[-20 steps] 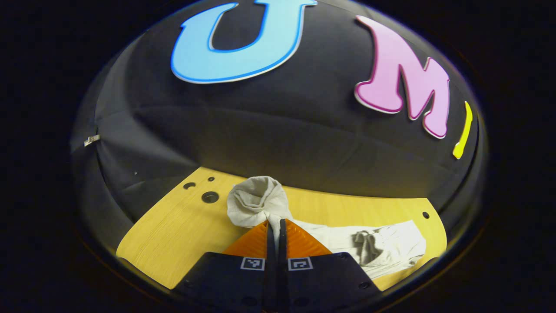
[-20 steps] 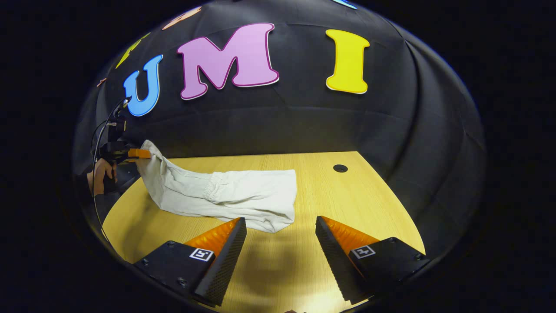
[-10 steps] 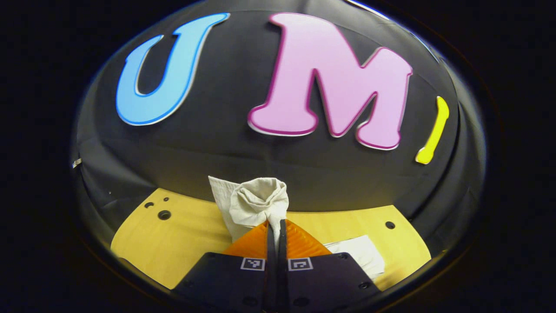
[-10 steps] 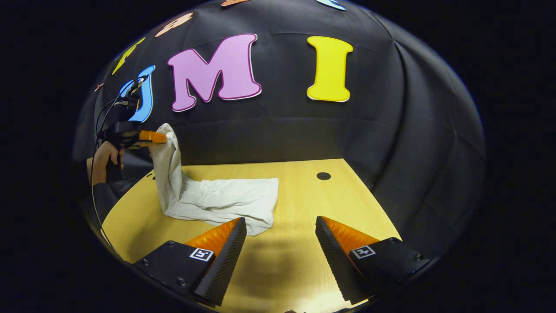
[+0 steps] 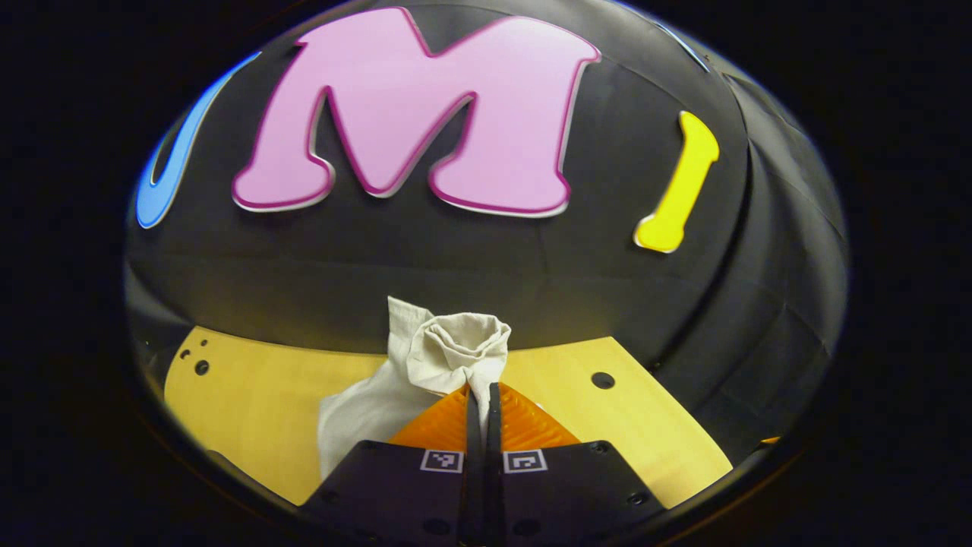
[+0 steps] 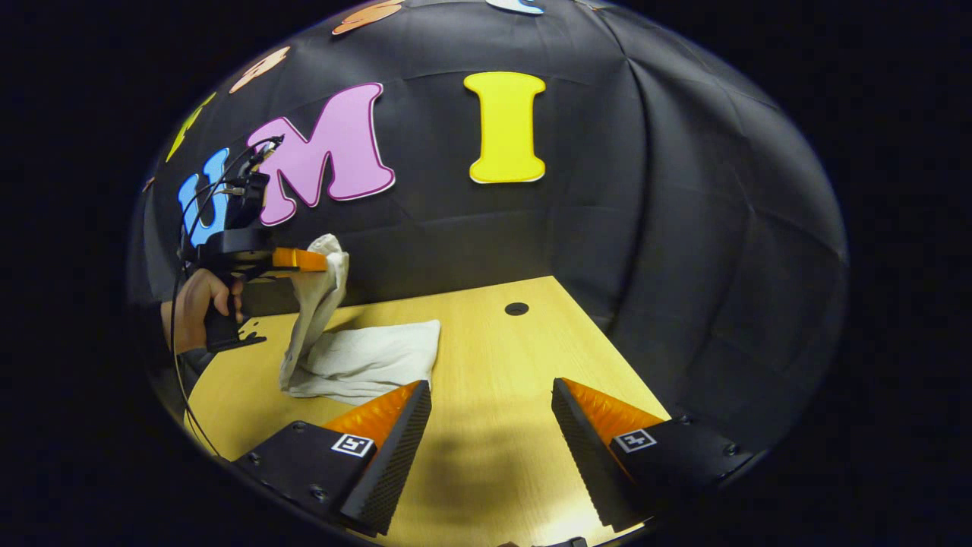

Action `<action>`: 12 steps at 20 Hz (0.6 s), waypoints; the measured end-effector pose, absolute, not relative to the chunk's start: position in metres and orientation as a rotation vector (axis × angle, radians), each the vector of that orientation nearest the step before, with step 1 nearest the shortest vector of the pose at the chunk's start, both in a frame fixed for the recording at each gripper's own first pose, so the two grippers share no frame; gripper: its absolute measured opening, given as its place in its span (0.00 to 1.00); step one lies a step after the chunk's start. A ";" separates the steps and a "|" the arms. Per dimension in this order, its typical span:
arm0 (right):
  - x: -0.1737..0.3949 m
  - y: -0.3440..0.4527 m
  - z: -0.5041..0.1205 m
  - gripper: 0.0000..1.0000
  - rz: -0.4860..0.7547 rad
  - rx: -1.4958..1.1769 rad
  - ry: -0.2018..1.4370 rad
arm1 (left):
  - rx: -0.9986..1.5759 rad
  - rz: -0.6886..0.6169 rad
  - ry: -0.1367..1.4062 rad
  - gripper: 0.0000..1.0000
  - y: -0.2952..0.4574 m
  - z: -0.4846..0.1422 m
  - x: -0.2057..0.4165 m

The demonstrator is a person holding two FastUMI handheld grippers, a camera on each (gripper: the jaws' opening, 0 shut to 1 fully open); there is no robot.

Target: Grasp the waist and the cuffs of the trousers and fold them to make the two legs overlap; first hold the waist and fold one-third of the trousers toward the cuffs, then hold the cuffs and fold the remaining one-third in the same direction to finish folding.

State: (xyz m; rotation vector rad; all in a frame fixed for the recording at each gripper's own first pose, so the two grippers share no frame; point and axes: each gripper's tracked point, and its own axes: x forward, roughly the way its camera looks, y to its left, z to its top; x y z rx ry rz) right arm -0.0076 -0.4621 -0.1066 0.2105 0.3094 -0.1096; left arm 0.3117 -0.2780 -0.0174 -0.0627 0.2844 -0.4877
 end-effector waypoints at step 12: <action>-0.023 -0.477 -0.108 0.98 -0.109 0.232 0.314 | -0.123 -0.505 0.436 0.57 -0.294 -0.083 0.268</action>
